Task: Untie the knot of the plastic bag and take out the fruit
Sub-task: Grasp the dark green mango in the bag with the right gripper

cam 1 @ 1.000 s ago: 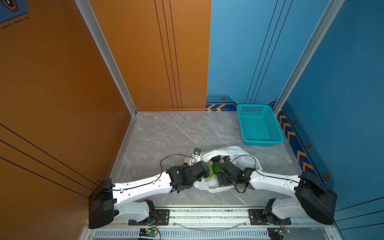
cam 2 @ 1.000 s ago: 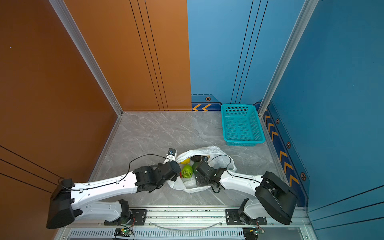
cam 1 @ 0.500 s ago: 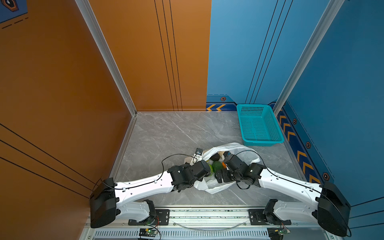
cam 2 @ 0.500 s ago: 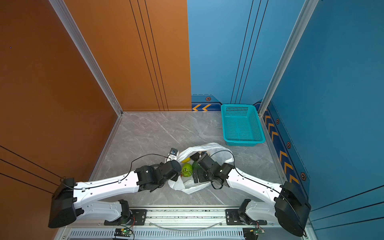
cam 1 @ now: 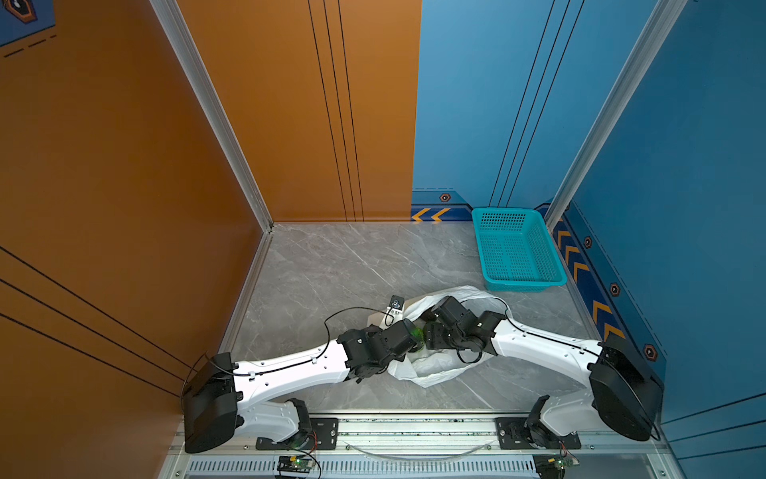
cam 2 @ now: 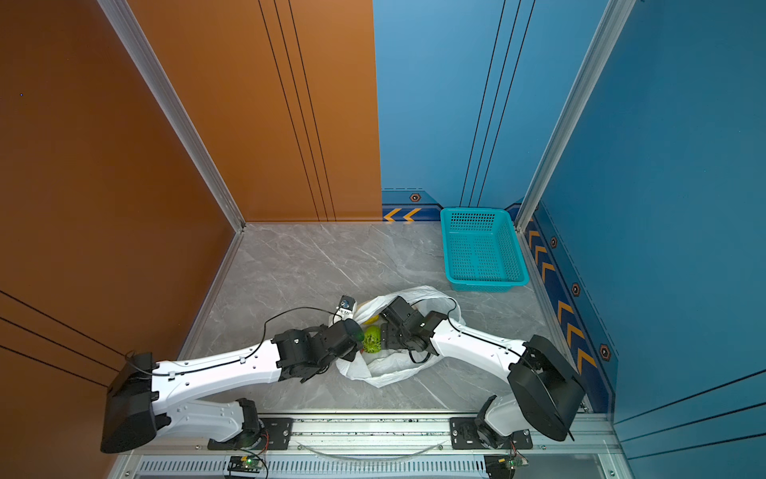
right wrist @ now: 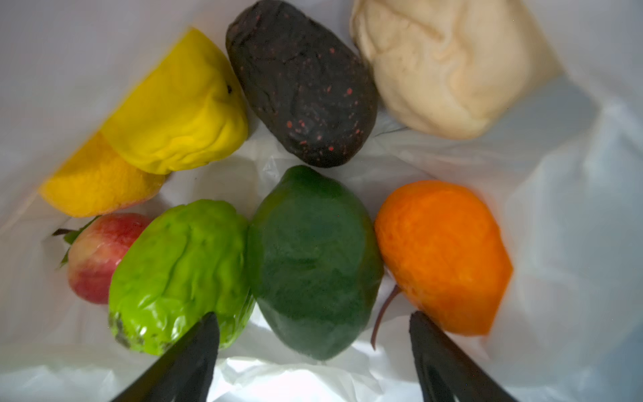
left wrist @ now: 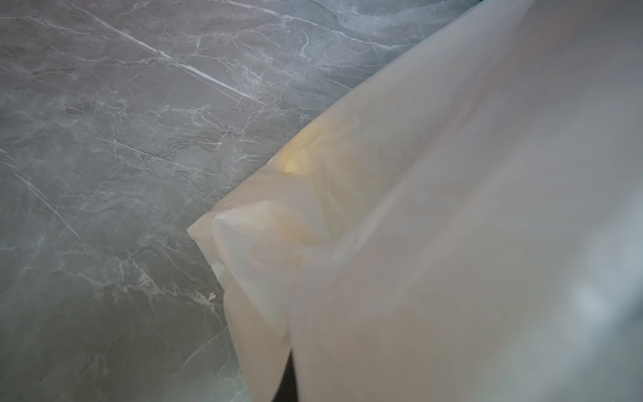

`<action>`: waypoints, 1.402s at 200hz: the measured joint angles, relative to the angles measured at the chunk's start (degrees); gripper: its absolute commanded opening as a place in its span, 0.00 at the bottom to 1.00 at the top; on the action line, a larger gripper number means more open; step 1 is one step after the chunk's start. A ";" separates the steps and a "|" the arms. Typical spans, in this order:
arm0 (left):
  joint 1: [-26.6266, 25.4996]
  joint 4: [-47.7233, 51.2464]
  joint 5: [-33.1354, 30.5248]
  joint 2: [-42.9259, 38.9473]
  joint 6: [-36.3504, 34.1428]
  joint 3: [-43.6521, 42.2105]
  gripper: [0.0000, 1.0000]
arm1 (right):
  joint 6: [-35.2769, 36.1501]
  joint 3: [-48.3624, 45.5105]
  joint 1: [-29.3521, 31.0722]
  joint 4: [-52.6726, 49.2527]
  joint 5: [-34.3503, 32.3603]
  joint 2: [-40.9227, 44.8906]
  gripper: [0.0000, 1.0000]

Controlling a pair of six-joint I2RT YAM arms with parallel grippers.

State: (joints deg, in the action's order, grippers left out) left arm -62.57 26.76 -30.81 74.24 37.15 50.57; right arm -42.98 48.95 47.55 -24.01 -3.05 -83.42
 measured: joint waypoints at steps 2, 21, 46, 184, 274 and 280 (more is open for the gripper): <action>0.09 0.02 0.00 0.09 0.00 0.07 0.00 | -0.04 0.04 0.00 0.02 -0.09 -0.13 0.82; 1.55 0.28 0.24 1.18 -0.02 1.25 0.00 | -0.61 1.18 -0.17 0.70 -0.31 -1.70 0.80; 2.69 0.59 0.94 2.38 -0.07 2.78 0.00 | -0.81 3.98 -0.07 0.90 -0.96 -3.08 0.79; 2.95 0.85 3.26 3.08 -0.02 3.56 0.00 | -0.50 6.38 -1.64 2.16 -0.17 -11.89 0.46; 3.74 0.94 3.72 3.08 0.00 3.56 0.00 | -0.81 5.07 1.05 0.42 -0.15 0.61 0.43; 3.80 0.96 3.76 3.08 0.00 3.56 0.00 | -0.83 4.85 1.29 0.07 -0.09 1.81 0.43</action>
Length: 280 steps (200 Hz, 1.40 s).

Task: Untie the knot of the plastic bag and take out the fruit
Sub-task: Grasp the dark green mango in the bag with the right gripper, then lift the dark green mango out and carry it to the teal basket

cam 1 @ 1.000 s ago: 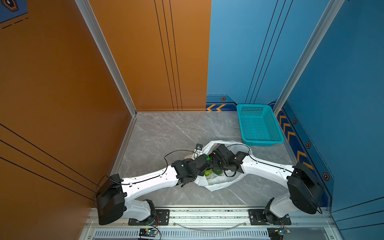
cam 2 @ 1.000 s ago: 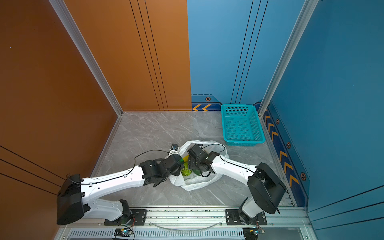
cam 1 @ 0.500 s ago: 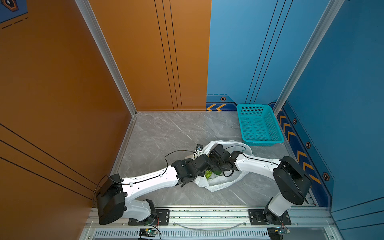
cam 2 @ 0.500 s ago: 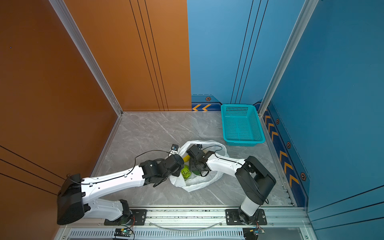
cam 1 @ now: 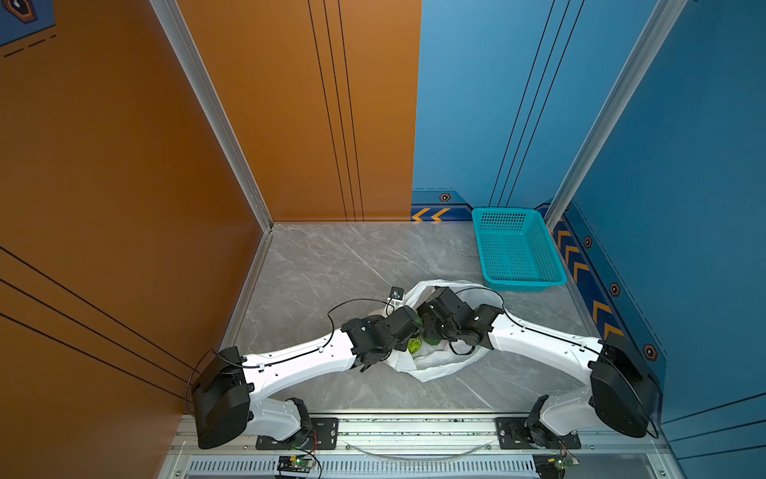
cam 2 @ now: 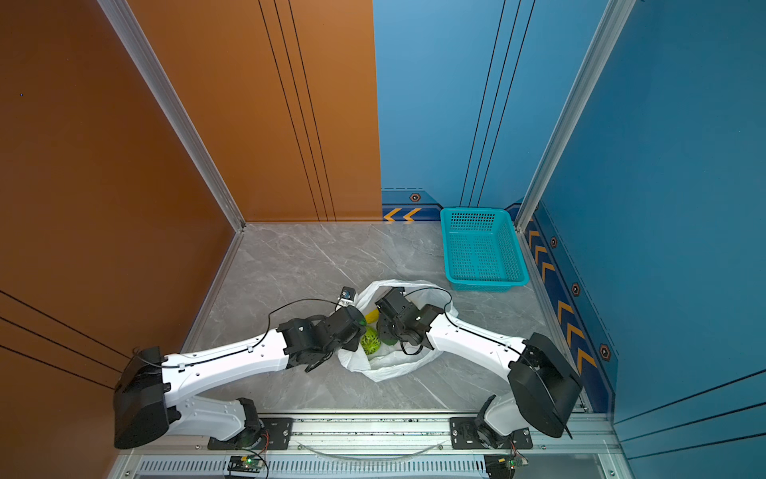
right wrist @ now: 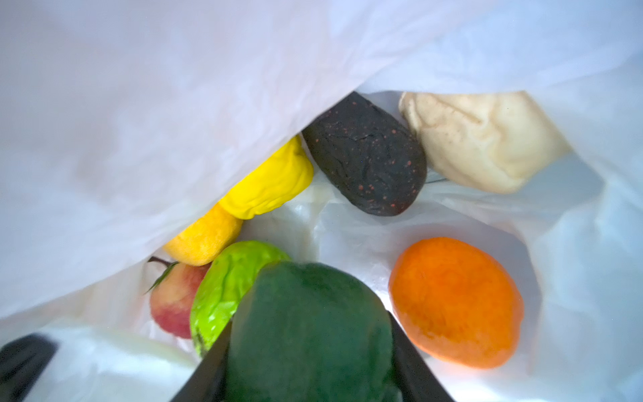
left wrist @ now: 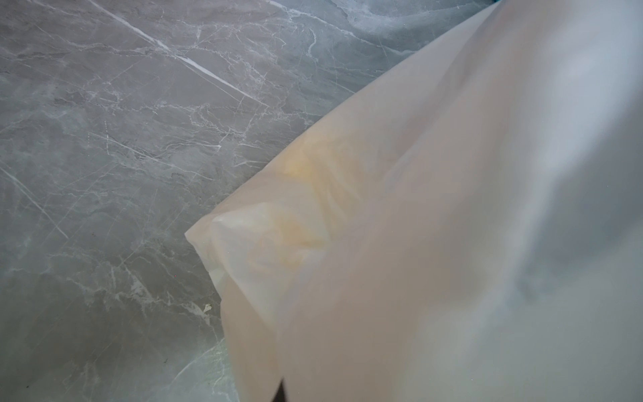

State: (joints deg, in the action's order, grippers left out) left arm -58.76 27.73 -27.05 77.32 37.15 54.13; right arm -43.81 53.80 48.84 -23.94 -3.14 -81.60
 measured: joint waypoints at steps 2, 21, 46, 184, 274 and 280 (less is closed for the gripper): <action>0.00 0.00 0.02 0.00 0.00 0.00 0.00 | 0.00 -0.04 0.09 -0.11 0.00 0.46 0.43; 0.07 0.15 0.09 0.00 0.00 0.00 0.00 | -0.09 -0.50 0.74 -1.57 0.33 3.19 0.43; 0.33 0.31 0.07 0.00 -0.02 0.00 0.00 | -0.20 -0.76 1.46 -4.48 0.94 7.80 0.43; 0.70 0.87 0.09 0.48 -0.04 0.46 0.00 | 7.65 26.34 -19.15 -21.97 11.69 15.76 0.42; 0.74 1.20 0.09 0.81 -0.04 1.03 0.00 | 14.27 30.99 -46.40 -16.55 16.39 -1.81 0.41; 0.74 1.22 0.09 0.81 -0.04 1.03 0.00 | 14.49 30.99 -47.08 -15.58 16.37 -3.63 0.41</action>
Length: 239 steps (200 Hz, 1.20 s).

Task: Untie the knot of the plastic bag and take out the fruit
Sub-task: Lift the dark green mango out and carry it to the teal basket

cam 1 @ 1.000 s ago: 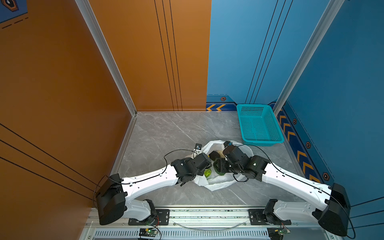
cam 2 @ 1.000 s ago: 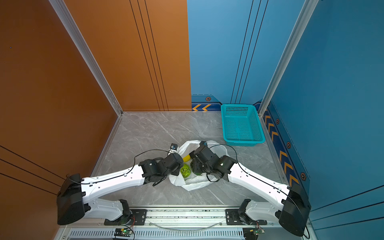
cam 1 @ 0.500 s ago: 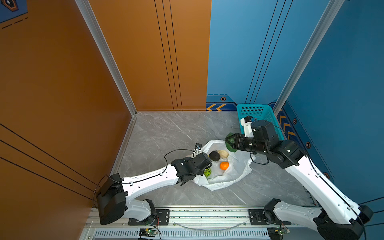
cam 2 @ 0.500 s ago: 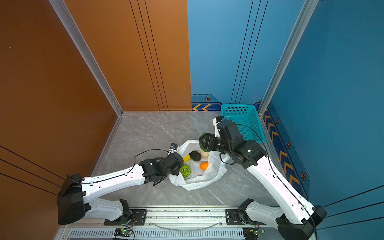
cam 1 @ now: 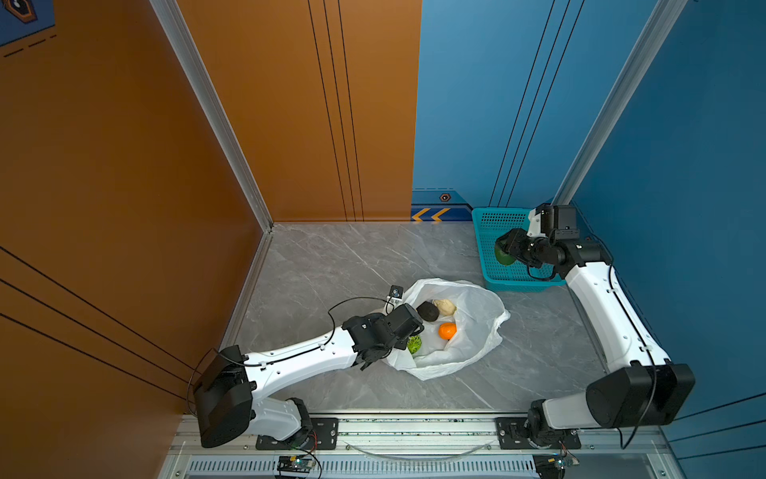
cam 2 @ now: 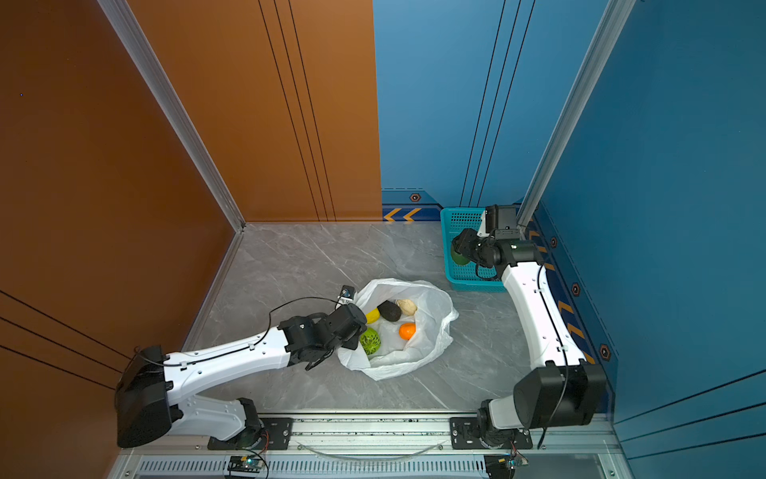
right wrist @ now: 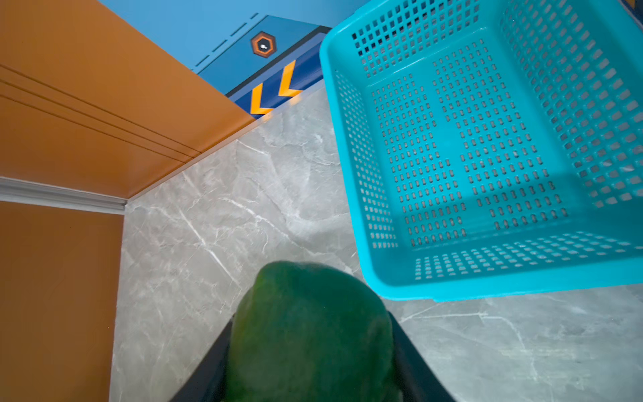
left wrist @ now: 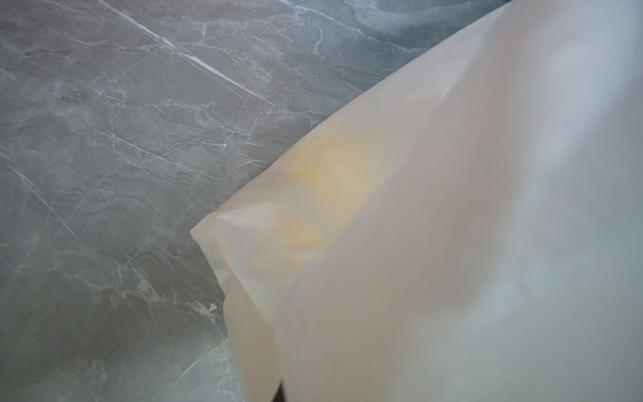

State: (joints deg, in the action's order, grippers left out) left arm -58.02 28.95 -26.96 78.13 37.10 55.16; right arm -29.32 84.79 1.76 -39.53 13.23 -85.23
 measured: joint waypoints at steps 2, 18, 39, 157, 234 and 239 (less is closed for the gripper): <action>0.00 0.00 0.00 0.00 0.02 0.00 0.00 | 0.00 0.00 -0.26 0.37 0.00 -0.70 0.41; 0.00 -0.02 -0.02 0.00 0.02 0.00 0.00 | 0.46 0.00 -1.55 3.21 -0.39 -5.79 0.41; 0.00 -0.04 -0.02 0.00 0.17 0.00 0.00 | 1.29 0.02 -2.99 6.56 -1.73 -12.74 0.40; 0.00 -0.04 -0.04 0.00 0.44 0.00 0.00 | 2.43 3.52 -4.90 11.69 -6.49 -28.15 0.71; 0.00 -0.04 -0.09 -0.07 0.44 -0.04 0.00 | 2.64 5.70 -4.46 9.05 -7.43 -27.45 1.00; 0.00 -0.04 -0.09 -0.13 0.44 -0.11 0.00 | 2.64 5.70 -4.28 8.48 -7.43 -26.80 1.00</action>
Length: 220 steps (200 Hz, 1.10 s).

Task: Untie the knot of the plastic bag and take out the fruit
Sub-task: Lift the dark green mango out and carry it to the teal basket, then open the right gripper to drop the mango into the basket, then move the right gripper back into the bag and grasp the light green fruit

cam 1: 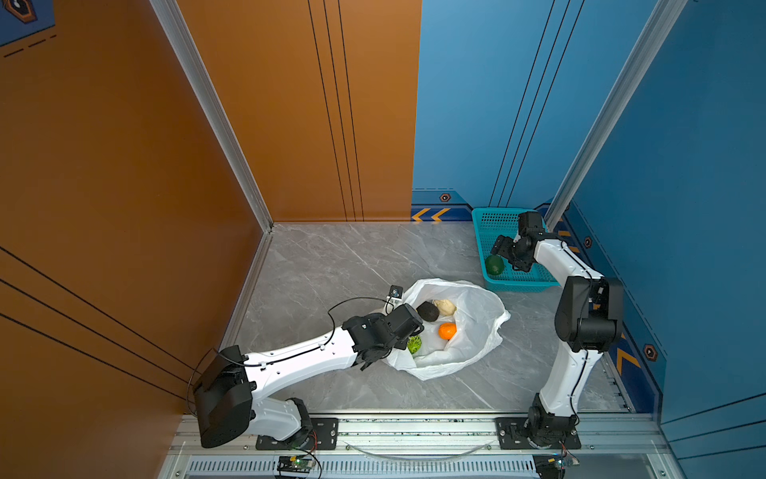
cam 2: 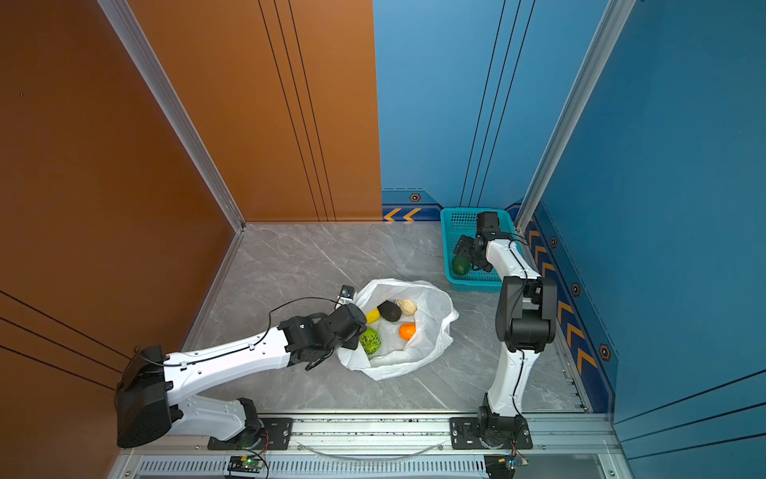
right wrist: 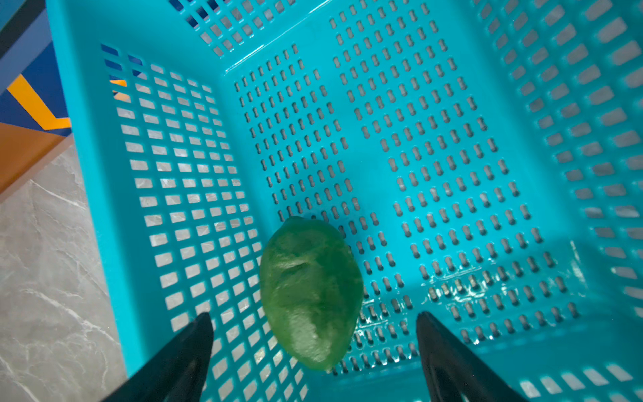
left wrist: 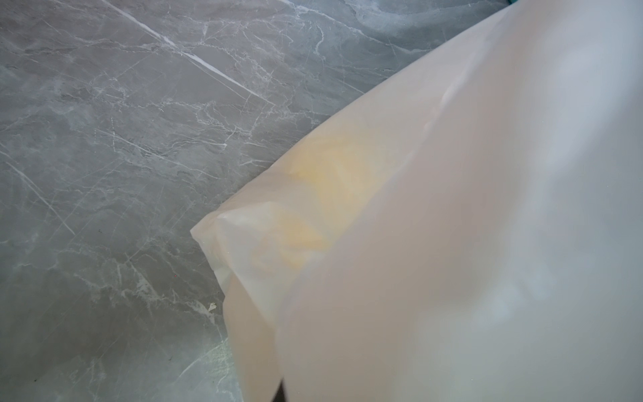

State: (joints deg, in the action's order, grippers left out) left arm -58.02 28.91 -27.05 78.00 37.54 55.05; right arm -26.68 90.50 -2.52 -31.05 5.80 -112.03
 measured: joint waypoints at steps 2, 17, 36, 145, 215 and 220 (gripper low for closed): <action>0.00 0.00 -0.02 -0.02 0.00 -0.02 0.00 | 0.13 0.00 0.02 -0.13 0.00 0.15 1.00; 0.00 0.00 -0.13 -0.26 0.00 -0.22 0.00 | 0.44 0.00 0.79 -1.68 0.07 2.69 1.00; 0.00 0.00 -0.15 -0.55 0.00 -0.42 0.00 | 1.29 -0.02 2.14 -3.98 1.55 8.15 1.00; 0.00 0.00 -0.37 -1.09 0.00 -0.59 0.00 | 3.32 -0.04 24.17 -18.93 5.99 35.93 1.00; 0.44 0.48 -1.01 -2.10 0.00 -0.59 0.00 | -4.00 -17.18 48.02 -17.40 1.49 39.65 0.95; 0.44 0.48 -1.01 -2.10 0.00 -0.59 0.00 | -4.33 -18.49 48.33 -17.03 1.42 39.63 0.95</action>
State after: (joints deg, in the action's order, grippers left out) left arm -57.58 29.39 -28.05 75.90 37.54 54.46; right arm -31.00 72.01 45.80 -48.07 7.22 -72.40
